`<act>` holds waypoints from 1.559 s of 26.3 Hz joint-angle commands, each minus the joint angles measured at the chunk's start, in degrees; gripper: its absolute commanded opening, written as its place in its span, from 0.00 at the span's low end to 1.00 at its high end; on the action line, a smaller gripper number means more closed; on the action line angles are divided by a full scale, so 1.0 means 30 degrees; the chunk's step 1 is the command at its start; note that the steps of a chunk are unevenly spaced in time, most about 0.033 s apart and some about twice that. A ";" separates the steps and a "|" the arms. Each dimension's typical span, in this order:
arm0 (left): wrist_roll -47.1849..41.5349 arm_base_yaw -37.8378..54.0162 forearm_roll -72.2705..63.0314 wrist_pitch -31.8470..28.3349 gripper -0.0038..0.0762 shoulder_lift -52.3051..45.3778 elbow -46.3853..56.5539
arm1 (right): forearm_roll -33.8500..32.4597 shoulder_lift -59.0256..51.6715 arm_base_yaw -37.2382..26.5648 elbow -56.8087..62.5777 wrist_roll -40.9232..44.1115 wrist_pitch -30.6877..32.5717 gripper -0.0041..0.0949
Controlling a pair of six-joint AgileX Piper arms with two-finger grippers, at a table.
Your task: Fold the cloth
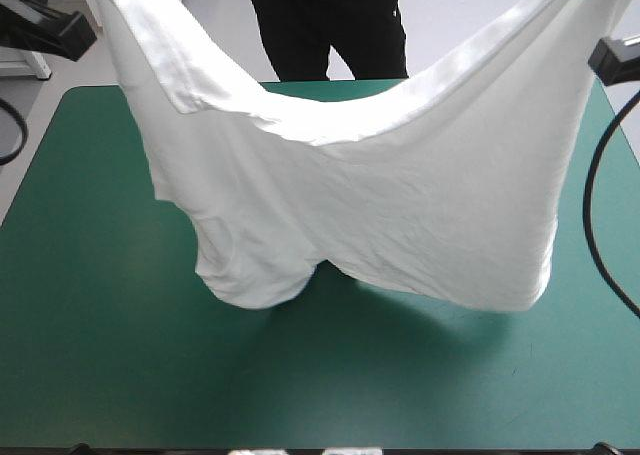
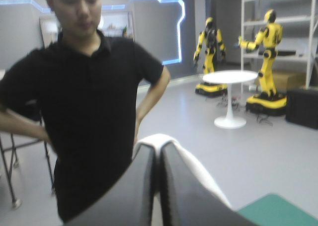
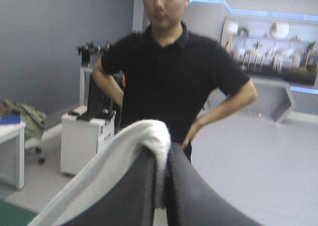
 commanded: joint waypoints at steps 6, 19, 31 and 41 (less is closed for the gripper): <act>0.1726 -0.0122 -0.2951 -0.5841 0.04 -0.0325 -0.1019 | -0.0420 0.0089 0.0020 -0.1147 -0.1349 -0.6513 0.02; 0.4210 -0.0122 -0.3181 -0.9012 0.04 -0.0147 -0.1793 | -0.2010 0.0683 0.0020 -0.1854 -0.1720 -0.7413 0.02; -0.0025 -0.0122 0.3778 0.2886 0.04 0.3933 -0.1722 | -0.5664 0.4512 0.0020 -0.1777 0.3318 0.4022 0.02; -0.1508 0.0852 0.4471 0.2051 0.04 0.7682 0.6625 | -0.0701 0.8716 -0.3550 0.3969 0.3910 0.3779 0.02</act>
